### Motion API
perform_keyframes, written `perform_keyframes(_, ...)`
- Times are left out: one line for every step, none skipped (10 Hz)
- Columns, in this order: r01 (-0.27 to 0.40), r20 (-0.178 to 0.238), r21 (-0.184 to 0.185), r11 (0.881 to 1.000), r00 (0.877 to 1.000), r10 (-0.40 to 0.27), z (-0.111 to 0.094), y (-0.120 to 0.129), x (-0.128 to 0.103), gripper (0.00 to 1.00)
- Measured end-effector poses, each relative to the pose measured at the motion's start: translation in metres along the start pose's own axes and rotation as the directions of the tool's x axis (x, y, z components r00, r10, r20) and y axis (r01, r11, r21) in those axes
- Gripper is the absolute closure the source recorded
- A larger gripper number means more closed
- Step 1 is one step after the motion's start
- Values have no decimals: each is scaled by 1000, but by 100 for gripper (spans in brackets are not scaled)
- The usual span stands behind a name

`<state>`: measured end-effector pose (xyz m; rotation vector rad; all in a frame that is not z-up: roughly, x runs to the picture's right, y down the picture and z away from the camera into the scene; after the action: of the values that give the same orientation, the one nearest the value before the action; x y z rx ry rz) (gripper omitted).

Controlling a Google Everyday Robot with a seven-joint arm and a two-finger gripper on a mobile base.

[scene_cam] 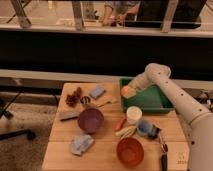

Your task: Place apple in tray

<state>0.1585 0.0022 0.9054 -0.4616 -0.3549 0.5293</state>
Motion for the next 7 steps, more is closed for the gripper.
perform_keyframes(-2, 0, -2, 1000, 1000, 2, 2, -2, 2, 94)
perform_keyframes(-7, 2, -5, 1000, 1000, 7, 4, -5, 5, 94)
perform_keyframes(-13, 4, -7, 1000, 1000, 13, 5, -8, 9, 94)
perform_keyframes(-16, 8, -11, 1000, 1000, 16, 6, -10, 10, 94)
perform_keyframes(-16, 10, -14, 1000, 1000, 16, 7, -10, 9, 94)
perform_keyframes(-17, 11, -17, 1000, 1000, 17, 8, -9, 8, 94)
perform_keyframes(-19, 13, -19, 1000, 1000, 19, 9, -10, 8, 94)
